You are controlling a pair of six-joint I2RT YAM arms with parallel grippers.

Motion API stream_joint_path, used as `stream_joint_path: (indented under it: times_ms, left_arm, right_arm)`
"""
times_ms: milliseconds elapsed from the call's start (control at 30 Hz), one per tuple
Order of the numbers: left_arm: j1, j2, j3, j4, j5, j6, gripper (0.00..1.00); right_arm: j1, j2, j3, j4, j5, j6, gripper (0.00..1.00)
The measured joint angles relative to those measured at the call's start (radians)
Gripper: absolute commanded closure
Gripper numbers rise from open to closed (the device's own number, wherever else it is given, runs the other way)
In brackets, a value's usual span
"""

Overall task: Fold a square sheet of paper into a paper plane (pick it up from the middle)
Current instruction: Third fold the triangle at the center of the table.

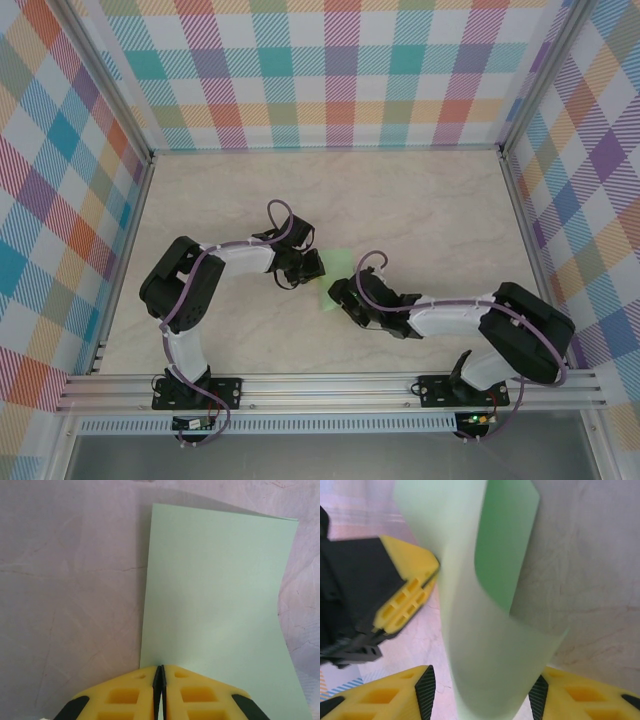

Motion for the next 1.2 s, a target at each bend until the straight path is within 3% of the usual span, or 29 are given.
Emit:
stream_joint_path:
  times_ms: [300, 533, 700, 900, 1200]
  left_arm:
    - [0.0, 0.0, -0.005, 0.012, 0.003, 0.0, 0.88]
    - [0.0, -0.002, -0.006, 0.014, 0.003, 0.0, 0.88]
    - [0.0, -0.005, -0.007, 0.015, 0.006, 0.002, 0.87]
    - [0.0, -0.044, -0.03, -0.003, 0.004, 0.027, 0.82]
    - [0.0, -0.252, -0.059, -0.076, -0.032, 0.085, 0.73]
  right_arm:
    - [-0.185, -0.034, 0.005, -0.025, -0.187, -0.191, 0.4]
    - [-0.253, 0.016, 0.073, -0.089, -0.351, -0.313, 0.44]
    - [-0.278, 0.066, 0.112, -0.145, -0.423, -0.371, 0.53]
    - [-0.286, 0.113, 0.147, -0.201, -0.451, -0.397, 0.76]
    - [-0.278, 0.132, 0.147, -0.186, -0.476, -0.34, 0.84]
